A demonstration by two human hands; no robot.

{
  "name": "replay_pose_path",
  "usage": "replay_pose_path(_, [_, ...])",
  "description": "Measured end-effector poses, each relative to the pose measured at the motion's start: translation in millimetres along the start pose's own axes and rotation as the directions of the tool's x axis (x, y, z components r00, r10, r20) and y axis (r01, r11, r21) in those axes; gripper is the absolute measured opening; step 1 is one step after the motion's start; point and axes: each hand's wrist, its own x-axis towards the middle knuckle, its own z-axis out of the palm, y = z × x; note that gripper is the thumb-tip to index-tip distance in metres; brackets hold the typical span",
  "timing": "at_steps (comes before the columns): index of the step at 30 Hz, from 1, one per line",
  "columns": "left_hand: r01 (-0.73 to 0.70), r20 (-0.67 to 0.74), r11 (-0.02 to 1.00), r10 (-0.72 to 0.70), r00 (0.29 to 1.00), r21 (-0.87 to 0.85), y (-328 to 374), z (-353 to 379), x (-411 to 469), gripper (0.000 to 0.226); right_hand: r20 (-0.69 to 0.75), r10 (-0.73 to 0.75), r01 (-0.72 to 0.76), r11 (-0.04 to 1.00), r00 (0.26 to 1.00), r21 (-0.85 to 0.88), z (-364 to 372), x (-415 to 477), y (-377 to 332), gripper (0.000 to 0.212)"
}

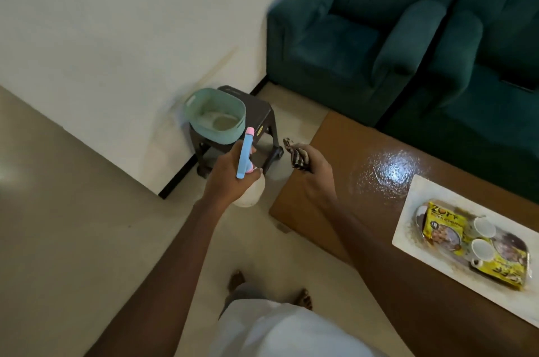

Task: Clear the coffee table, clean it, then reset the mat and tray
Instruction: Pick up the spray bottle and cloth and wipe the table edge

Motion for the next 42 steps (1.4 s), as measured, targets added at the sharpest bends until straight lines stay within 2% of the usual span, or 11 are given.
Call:
replay_pose_path(3, [-0.009, -0.030, 1.000, 0.009, 1.000, 0.007, -7, -21, 12, 0.033, 0.004, -0.041, 0.042, 0.996, 0.999, -0.073, 12, 22, -3, 0.068])
replay_pose_path(10, [-0.022, -0.033, 1.000, 0.022, 0.999, 0.007, -47, -70, 56, 0.039, -0.008, -0.056, 0.055, 0.993, 0.998, -0.106, 61, 65, -31, 0.065])
replay_pose_path(17, [-0.072, -0.010, 0.997, 0.072, 0.997, 0.036, -85, -119, 118, 0.026, -0.058, -0.038, 0.032, 0.995, 0.998, -0.097, 122, 107, -57, 0.064])
replay_pose_path(20, [-0.096, -0.013, 0.995, 0.097, 0.995, 0.015, -99, -138, 142, 0.033, -0.057, -0.013, 0.006, 0.993, 0.998, -0.114, 144, 126, -62, 0.066])
replay_pose_path(25, [-0.106, -0.105, 0.994, 0.108, 0.989, 0.032, -127, -148, 183, 0.037, -0.064, 0.032, -0.040, 0.990, 0.997, -0.132, 165, 166, -65, 0.070])
replay_pose_path(29, [-0.024, -0.051, 1.000, 0.025, 0.998, 0.010, -140, -157, 211, 0.049, -0.064, 0.036, -0.045, 0.987, 0.997, -0.153, 178, 198, -62, 0.067])
replay_pose_path(35, [-0.007, -0.064, 1.000, 0.007, 0.998, -0.005, -165, -161, 272, 0.052, -0.052, 0.079, -0.087, 0.982, 0.995, -0.167, 208, 251, -46, 0.058])
replay_pose_path(39, [-0.059, -0.072, 0.997, 0.056, 0.996, -0.042, -180, -159, 307, 0.057, 0.033, 0.117, -0.108, 0.973, 0.993, -0.202, 226, 285, -41, 0.051])
replay_pose_path(42, [0.014, 0.030, 0.995, -0.011, 1.000, -0.100, -188, -154, 322, 0.050, 0.093, 0.181, -0.156, 0.961, 0.979, -0.227, 239, 300, -34, 0.049])
